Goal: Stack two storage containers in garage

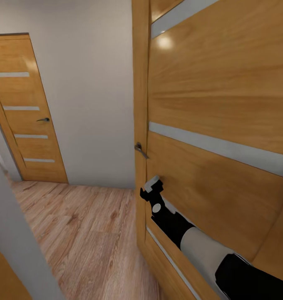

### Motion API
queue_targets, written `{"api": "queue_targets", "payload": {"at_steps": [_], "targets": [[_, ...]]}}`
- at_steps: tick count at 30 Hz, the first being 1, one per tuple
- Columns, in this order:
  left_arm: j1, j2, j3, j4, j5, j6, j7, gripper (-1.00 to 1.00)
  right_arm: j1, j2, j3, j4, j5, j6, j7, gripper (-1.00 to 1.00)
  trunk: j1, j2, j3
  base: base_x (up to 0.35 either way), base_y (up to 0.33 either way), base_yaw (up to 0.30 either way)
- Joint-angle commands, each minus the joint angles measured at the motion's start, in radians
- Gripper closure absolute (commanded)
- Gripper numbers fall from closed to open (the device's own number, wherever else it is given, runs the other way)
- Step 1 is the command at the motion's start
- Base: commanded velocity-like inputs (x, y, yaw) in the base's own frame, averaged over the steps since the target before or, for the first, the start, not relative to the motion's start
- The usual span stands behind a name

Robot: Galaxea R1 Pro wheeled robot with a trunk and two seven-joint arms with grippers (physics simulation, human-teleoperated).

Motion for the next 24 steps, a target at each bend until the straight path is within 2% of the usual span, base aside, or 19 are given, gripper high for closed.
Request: {"api": "queue_targets", "payload": {"at_steps": [1,7,11,15,24], "targets": [[0.000,0.000,0.000,-0.001,0.004,-0.002,0.001,-1.00,-0.002,0.000,0.001,0.003,0.011,0.005,-0.010,-1.00,0.000,0.000,-0.001,0.078,0.000,0.000],[0.000,0.000,0.000,-0.001,0.003,-0.002,0.001,-1.00,-0.002,0.000,-0.011,0.062,0.011,-0.004,-0.011,-1.00,0.000,0.000,-0.001,0.068,0.000,0.000],[0.000,0.000,0.000,-0.001,0.003,-0.002,0.001,-1.00,-0.002,0.000,-0.091,0.074,0.014,-0.007,-0.009,-1.00,0.000,0.000,-0.001,0.015,0.000,0.000],[0.000,0.000,0.000,-0.001,0.003,-0.002,0.001,-1.00,-0.002,0.000,-0.129,0.075,0.017,-0.007,-0.009,-1.00,0.000,0.000,-0.001,0.003,0.000,0.000],[0.000,0.000,0.000,-0.001,0.003,-0.002,0.000,-1.00,-0.022,0.000,-0.147,0.076,0.019,0.002,-0.009,-1.00,0.000,0.000,-0.001,0.000,0.000,0.000]]}}
